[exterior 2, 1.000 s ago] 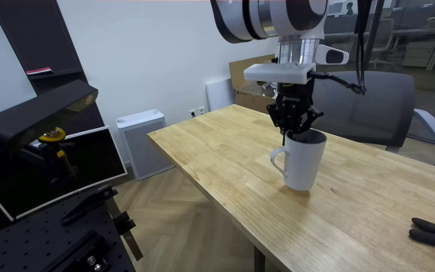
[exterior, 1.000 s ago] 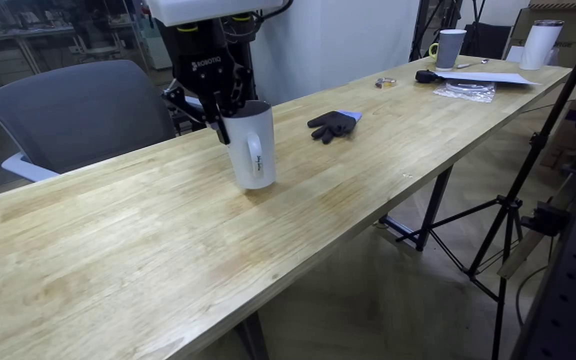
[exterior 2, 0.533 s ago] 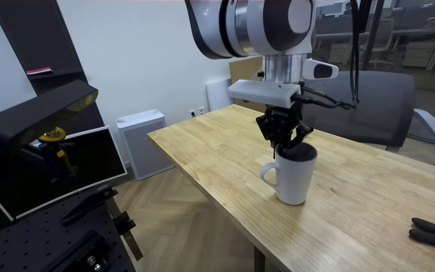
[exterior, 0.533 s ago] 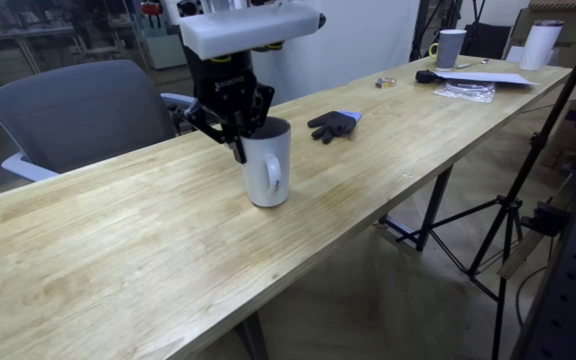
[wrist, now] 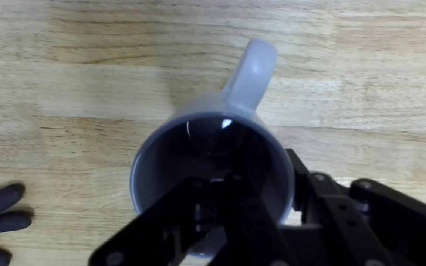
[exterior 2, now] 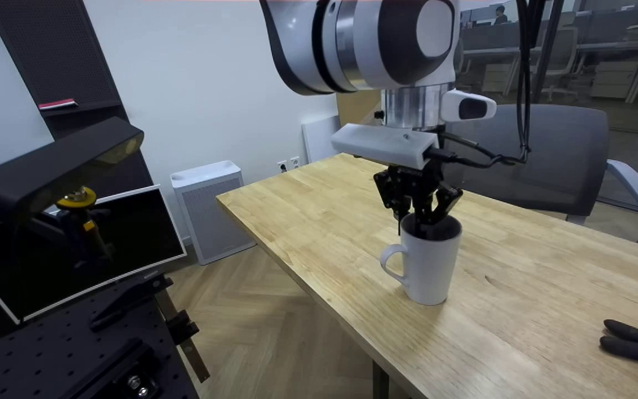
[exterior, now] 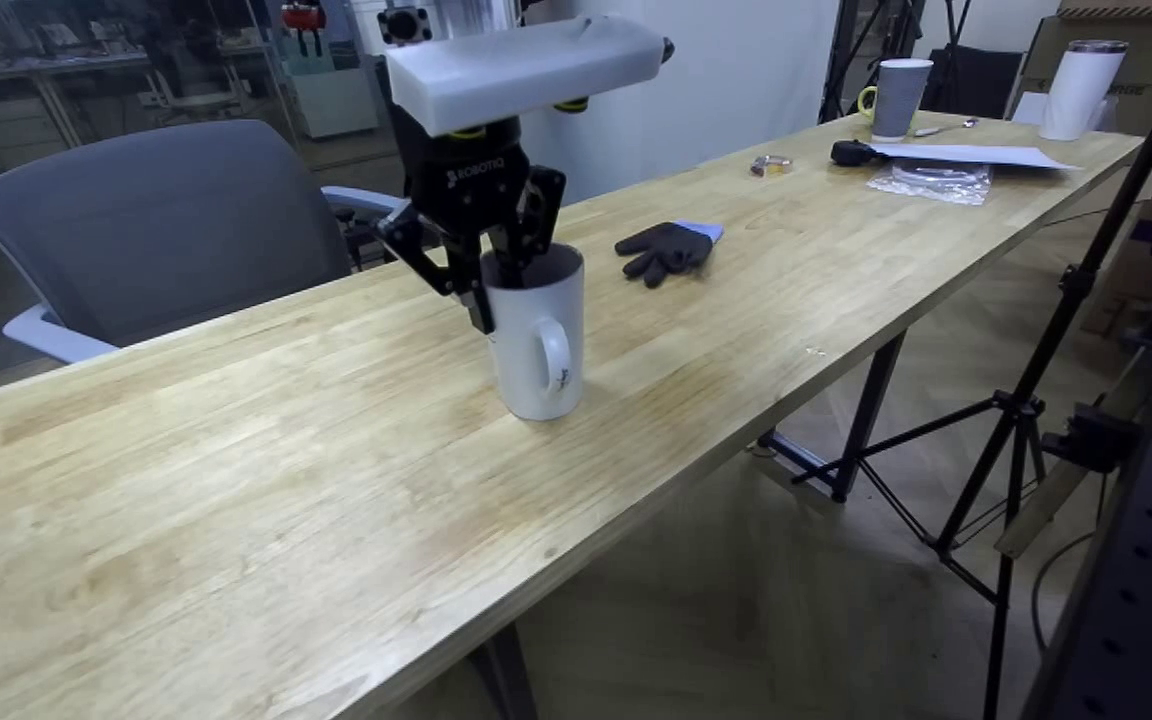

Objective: Move the mug cup forward

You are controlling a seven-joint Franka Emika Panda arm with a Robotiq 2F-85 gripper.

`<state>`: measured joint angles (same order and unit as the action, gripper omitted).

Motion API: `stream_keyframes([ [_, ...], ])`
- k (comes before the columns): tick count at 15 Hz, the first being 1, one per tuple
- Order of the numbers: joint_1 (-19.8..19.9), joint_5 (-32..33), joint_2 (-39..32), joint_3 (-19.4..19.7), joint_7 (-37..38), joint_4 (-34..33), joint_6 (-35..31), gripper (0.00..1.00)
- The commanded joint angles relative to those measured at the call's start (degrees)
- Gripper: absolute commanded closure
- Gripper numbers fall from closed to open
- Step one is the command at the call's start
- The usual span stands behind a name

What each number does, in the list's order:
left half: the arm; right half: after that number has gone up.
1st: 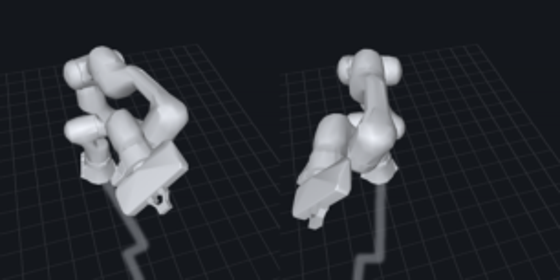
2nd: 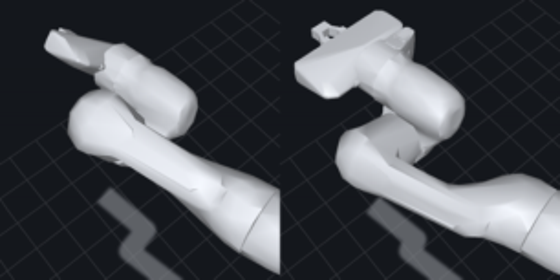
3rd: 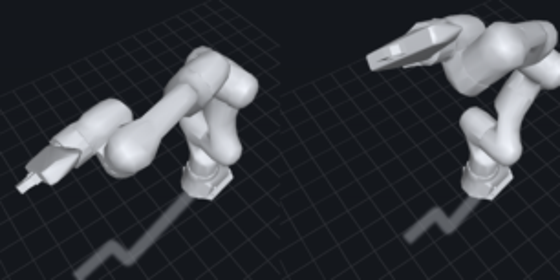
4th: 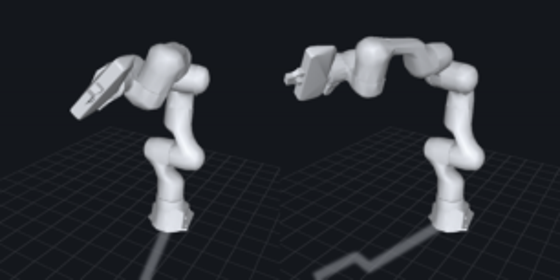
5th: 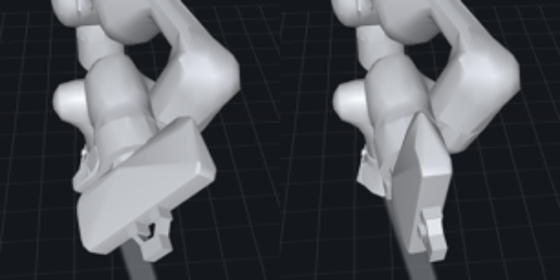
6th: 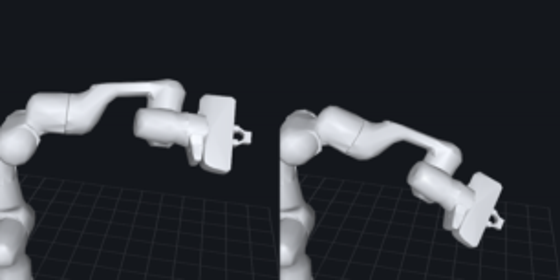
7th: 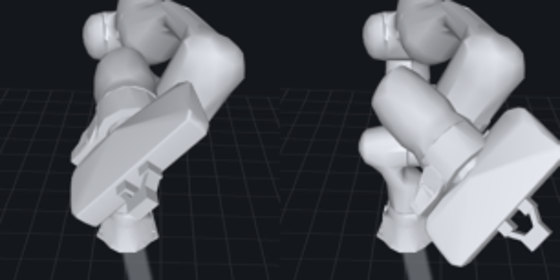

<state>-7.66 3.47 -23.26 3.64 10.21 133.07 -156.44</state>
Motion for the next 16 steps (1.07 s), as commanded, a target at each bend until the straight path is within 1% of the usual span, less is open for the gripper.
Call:
stream_keyframes([
  [1,-2.72,4.28,1.48,3.49,5.20,-0.65,2.58,0.39],
  [2,-3.73,6.03,1.44,4.80,6.91,-1.44,3.47,0.31],
  [3,-4.28,7.26,1.55,5.52,8.13,-2.16,4.34,0.25],
  [4,-4.82,8.39,1.69,6.15,9.35,-2.90,5.03,0.17],
  [6,-5.81,10.39,2.00,6.93,11.54,-4.73,7.13,0.05],
  [7,-6.25,11.28,2.24,7.01,12.48,-5.81,8.23,0.01],
  [13,-6.53,14.28,3.17,5.37,15.01,-11.35,13.77,0.00],
  [14,-6.27,14.45,3.30,4.98,14.74,-11.89,14.35,0.00],
  [15,-5.29,12.89,3.36,3.75,12.33,-12.52,15.93,0.00],
  [16,-4.78,13.27,2.70,3.69,12.52,-11.28,13.26,0.00],
])
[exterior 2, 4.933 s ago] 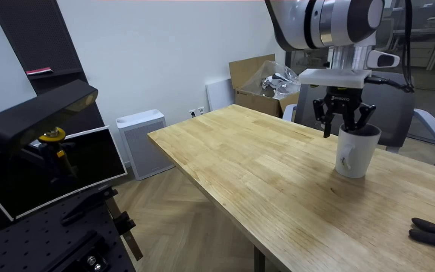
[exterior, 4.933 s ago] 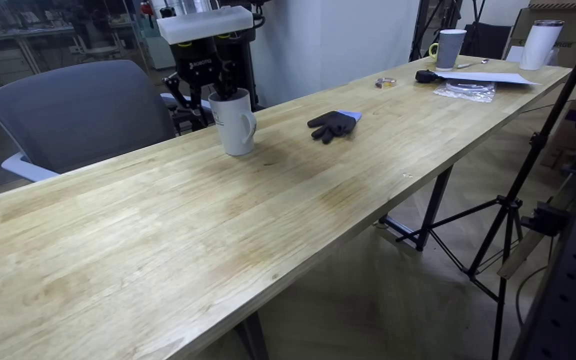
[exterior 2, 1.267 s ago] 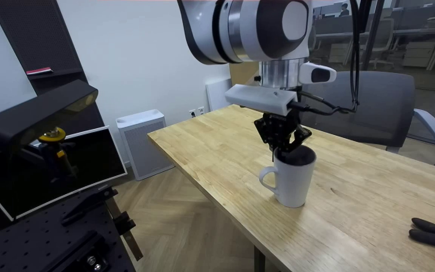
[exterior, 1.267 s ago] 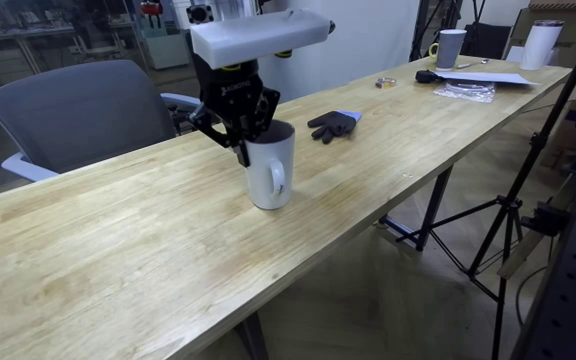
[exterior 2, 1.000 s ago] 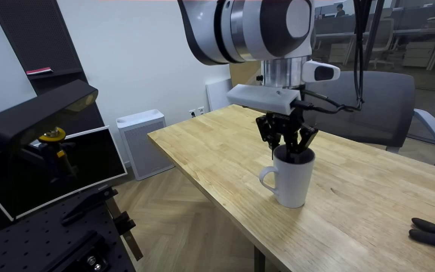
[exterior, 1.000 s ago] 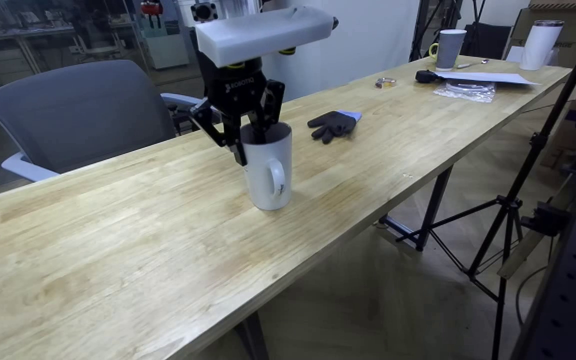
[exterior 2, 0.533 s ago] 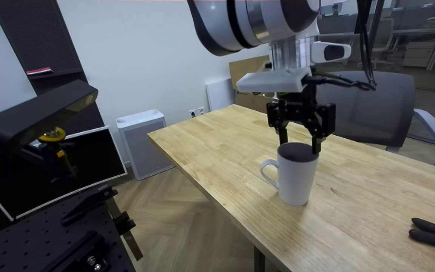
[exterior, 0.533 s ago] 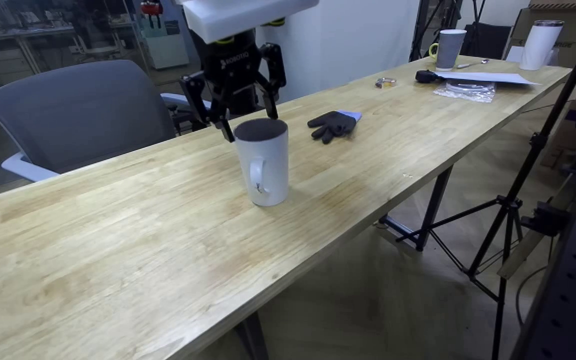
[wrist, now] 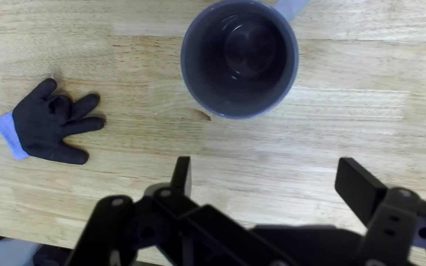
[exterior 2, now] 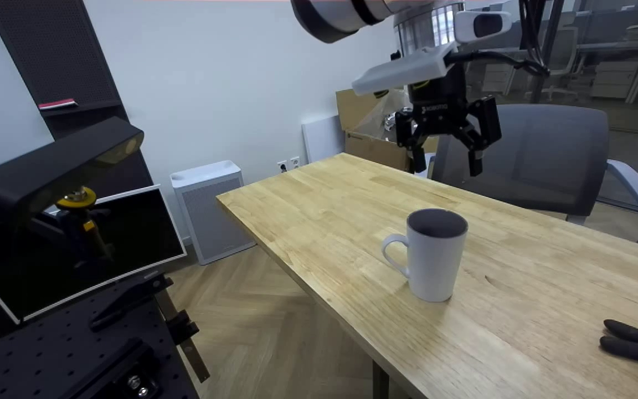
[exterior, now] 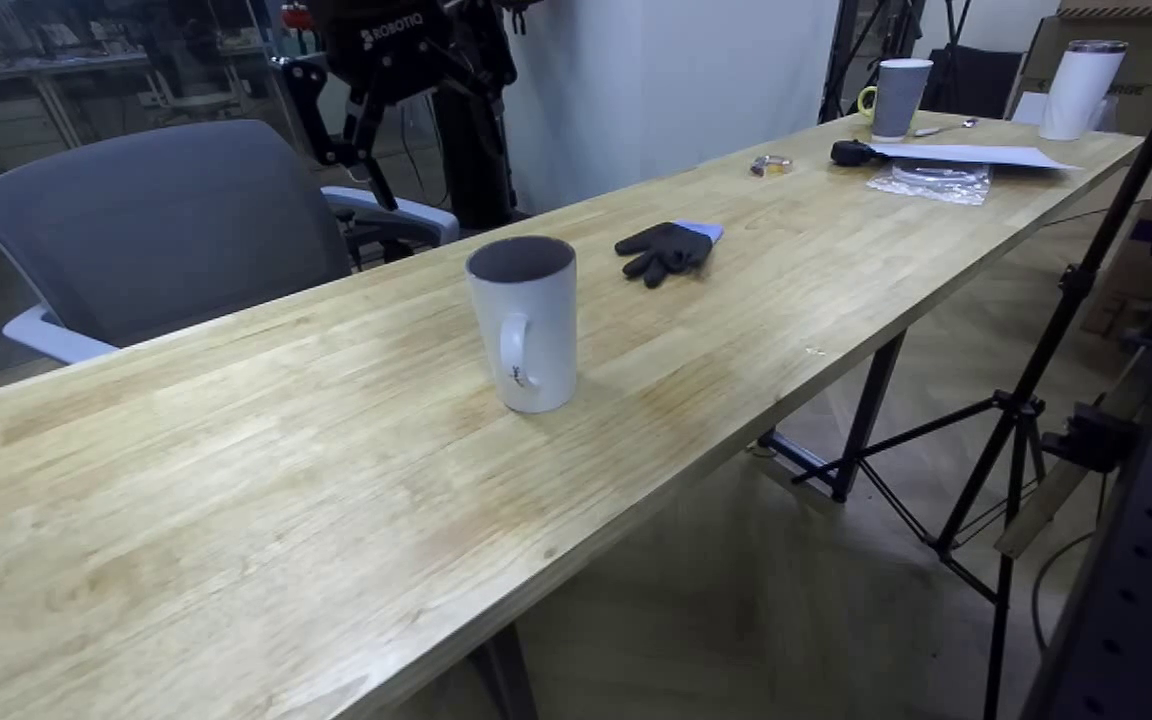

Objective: Move the mug cup forward

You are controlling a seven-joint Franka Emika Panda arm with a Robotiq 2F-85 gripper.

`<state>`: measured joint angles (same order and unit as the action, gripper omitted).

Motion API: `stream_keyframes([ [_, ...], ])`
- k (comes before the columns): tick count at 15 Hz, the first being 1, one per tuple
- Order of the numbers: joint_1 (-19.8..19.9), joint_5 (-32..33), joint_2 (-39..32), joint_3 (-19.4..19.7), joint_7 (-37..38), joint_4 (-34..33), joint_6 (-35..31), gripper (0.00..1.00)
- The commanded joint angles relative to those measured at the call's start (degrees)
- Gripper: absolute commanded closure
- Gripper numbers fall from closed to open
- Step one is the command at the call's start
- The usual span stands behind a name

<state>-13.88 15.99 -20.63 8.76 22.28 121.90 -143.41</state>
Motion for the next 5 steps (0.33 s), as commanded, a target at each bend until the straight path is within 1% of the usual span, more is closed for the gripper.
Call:
stream_keyframes([
  [1,1.57,0.71,0.13,-1.78,0.40,-0.61,1.06,0.00],
  [5,1.65,0.68,0.13,-2.12,0.37,-1.00,1.71,0.00],
])
